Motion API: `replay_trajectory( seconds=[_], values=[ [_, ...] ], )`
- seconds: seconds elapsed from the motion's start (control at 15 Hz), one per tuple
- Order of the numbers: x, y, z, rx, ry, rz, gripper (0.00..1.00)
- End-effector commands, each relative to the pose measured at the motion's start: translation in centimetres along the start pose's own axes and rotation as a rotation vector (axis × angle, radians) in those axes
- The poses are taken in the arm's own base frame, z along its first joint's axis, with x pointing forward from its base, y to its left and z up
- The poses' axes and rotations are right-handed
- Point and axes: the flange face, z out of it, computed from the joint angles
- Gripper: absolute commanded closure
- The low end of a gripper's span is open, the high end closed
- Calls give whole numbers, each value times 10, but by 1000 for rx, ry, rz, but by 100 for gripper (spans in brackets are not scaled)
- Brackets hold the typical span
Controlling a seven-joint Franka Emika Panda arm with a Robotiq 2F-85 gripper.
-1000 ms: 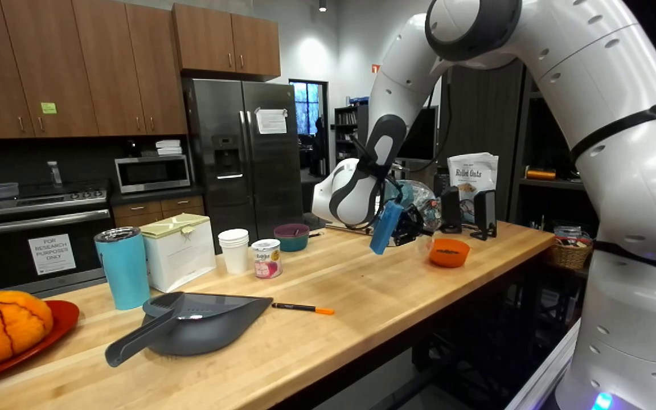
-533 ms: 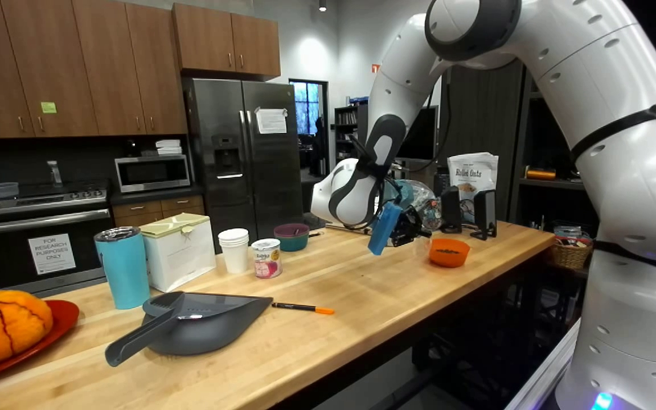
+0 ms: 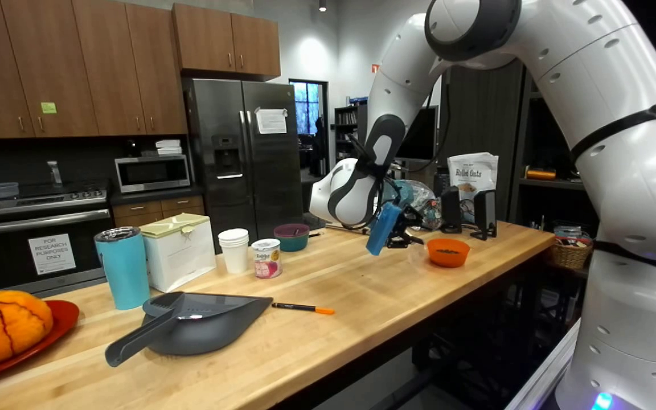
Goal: Remove the lid from the can
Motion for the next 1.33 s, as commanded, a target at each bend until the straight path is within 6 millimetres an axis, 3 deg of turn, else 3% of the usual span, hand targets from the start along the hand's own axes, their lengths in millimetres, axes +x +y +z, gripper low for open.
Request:
replay_trajectory(
  seconds=[0.0,0.2,0.67,0.93,1.27],
  values=[
    [2,1,0,25,-19,13,22],
    [2,0,0,34,-21,14,2],
    [1,-2,-6,108,-48,-29,0],
    [2,10,-41,321,-53,-91,0],
    [7,45,-99,515,51,-134,0]
  ],
)
